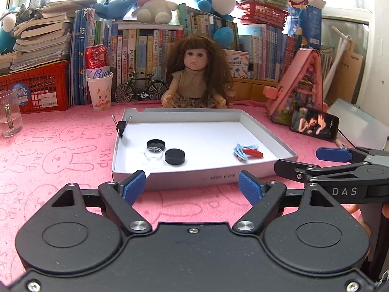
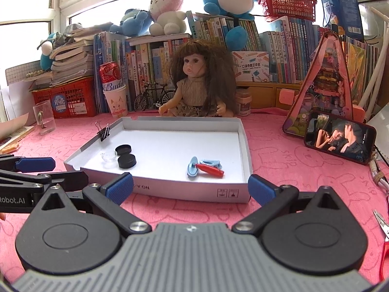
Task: Organize rigid objects
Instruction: 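Move both tools back from the box toward the remaining objects, then grasp another black disc with the left tool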
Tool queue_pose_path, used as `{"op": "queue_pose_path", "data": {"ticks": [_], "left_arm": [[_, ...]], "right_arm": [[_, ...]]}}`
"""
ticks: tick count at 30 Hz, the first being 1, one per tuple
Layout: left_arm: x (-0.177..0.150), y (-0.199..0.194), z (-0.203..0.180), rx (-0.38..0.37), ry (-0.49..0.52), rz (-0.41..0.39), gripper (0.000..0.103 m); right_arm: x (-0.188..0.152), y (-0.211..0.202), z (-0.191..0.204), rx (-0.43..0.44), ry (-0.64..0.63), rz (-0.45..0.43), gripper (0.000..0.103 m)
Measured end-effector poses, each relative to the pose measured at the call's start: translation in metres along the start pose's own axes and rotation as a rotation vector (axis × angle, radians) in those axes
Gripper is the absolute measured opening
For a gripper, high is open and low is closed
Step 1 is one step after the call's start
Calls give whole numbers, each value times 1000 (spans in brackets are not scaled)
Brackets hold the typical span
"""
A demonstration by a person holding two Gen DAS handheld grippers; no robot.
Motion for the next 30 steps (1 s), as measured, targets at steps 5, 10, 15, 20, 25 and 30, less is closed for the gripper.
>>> {"op": "queue_pose_path", "data": {"ticks": [5,10,15,20,25,30], "left_arm": [[-11,-4,-4,-8,25,10,82],[-24,-6,-7,-20,48,28,82],[-38,-10,-9,-40,69,39,82],[-46,-15,-8,-54,78,46,82],[-55,-20,-10,-76,76,59,75],[-63,-22,-13,-84,77,78,65]], "right_arm": [[-9,-6,2,2,-15,7,103],[-19,-14,3,15,-14,8,103],[-30,-20,1,21,-14,13,103],[-38,-24,-1,5,-31,13,103],[-44,-30,-2,5,-28,6,103],[-53,-33,0,5,-44,17,103]]}}
Point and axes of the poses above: each gripper's, at about its wrist camera, not at the fingertips, and y roughly the way its jaws point, z to its left, x to its top, the point moved 4 cm from there along y, roughly the way its jaws point, and after that the axes turned 2 degrees about y, right-handed, at the moved point
